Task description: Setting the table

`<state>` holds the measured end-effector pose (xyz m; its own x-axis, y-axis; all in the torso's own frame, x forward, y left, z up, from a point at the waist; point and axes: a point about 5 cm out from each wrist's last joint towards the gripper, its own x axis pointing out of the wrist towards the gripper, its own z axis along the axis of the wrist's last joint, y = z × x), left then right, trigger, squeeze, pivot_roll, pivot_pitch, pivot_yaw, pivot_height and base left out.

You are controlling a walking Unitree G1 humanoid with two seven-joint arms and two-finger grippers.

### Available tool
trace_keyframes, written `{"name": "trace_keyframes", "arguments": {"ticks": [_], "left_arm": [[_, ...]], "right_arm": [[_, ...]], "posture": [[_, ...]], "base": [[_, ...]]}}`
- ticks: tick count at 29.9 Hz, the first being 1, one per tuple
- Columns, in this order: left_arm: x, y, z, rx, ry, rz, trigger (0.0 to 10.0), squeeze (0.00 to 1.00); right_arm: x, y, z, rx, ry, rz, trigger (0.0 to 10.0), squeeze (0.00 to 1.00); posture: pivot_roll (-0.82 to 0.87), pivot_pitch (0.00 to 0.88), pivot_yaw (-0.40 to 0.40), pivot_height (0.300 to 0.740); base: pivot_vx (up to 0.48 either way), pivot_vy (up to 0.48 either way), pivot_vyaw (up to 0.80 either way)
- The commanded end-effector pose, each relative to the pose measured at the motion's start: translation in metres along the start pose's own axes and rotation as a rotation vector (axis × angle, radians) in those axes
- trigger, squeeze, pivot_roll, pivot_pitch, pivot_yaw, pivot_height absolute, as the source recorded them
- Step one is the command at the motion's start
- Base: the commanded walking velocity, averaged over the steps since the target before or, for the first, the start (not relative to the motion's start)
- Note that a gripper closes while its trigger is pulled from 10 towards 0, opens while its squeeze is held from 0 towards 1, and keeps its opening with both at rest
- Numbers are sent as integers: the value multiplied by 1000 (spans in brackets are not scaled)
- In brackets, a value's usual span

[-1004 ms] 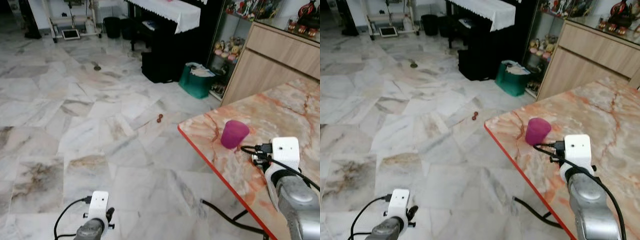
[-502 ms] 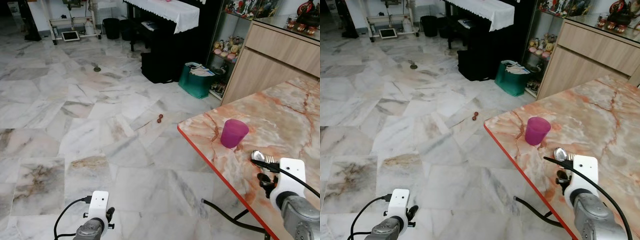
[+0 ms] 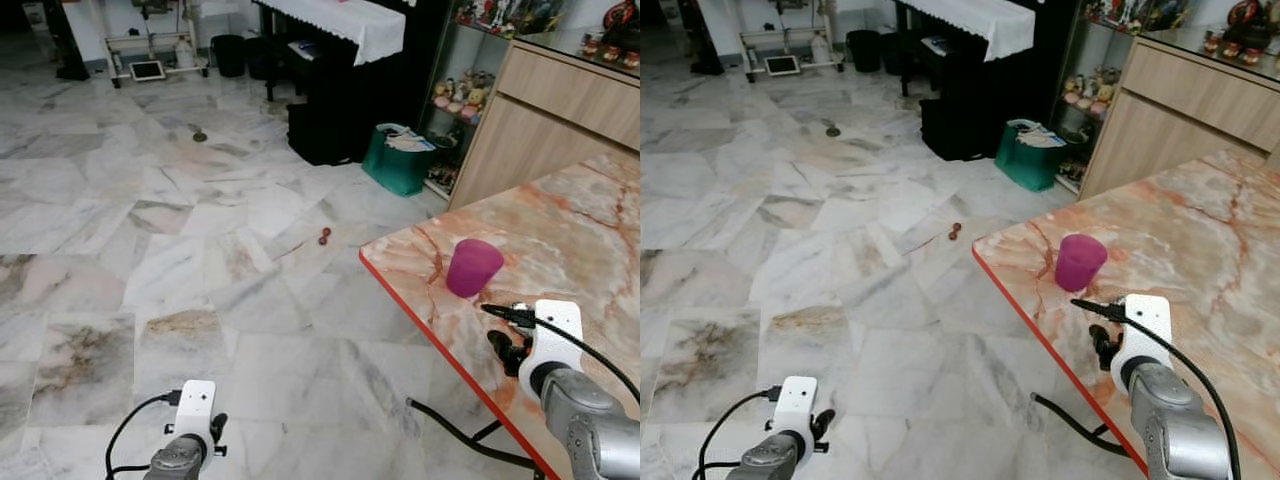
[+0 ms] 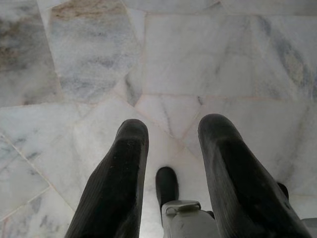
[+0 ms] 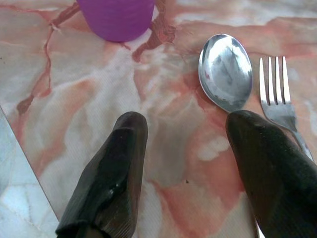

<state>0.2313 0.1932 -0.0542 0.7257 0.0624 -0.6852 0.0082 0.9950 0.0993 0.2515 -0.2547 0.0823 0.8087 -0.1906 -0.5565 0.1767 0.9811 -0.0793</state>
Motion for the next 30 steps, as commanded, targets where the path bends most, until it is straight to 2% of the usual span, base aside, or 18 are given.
{"name": "trace_keyframes", "arguments": {"ticks": [1, 13, 21, 30], "left_arm": [[0, 0, -3, -7, 20, -3, 10000, 0], [0, 0, -3, 1, 21, -3, 10000, 0], [0, 0, -3, 0, 24, -4, 10000, 0], [-1, 1, -4, 2, 28, -1, 10000, 0]], "right_arm": [[1, -1, 1, -5, -5, -3, 10000, 0], [-4, -21, -2, -21, 2, -47, 10000, 0], [-1, -25, -8, 8, 18, -62, 10000, 0], [4, -21, -8, 59, 21, -45, 10000, 0]], "posture": [[45, 0, -45, 740], [39, 0, -40, 740], [40, 0, -42, 740], [42, 0, -42, 740]], "base": [[0, 0, 0], [0, 0, 0], [0, 0, 0], [0, 0, 0]]}}
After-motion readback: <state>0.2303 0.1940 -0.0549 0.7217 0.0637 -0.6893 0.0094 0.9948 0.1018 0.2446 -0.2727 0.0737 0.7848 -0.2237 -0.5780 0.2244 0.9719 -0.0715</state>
